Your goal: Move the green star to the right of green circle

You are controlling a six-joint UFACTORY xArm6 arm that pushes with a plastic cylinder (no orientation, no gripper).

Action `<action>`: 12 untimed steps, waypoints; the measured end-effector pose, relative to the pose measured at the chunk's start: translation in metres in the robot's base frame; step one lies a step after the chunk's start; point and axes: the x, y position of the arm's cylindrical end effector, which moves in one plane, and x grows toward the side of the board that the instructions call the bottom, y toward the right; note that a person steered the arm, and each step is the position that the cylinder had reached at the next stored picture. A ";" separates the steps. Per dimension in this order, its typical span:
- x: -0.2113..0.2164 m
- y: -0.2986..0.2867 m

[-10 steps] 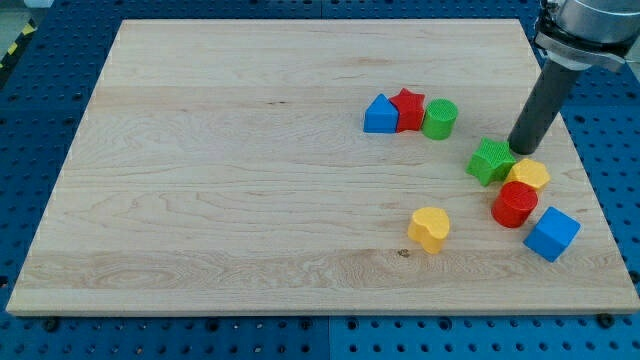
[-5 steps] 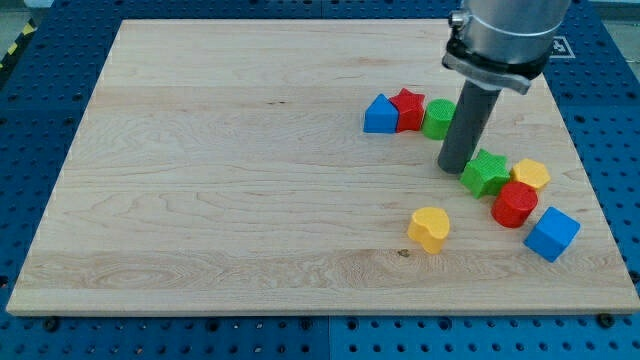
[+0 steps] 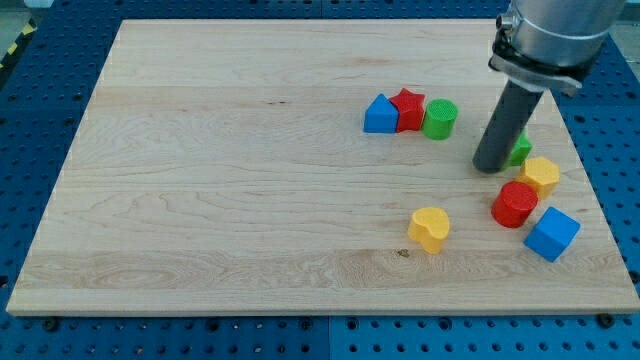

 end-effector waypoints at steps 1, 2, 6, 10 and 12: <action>0.004 0.000; 0.005 0.013; 0.004 0.052; -0.050 0.055; -0.051 0.037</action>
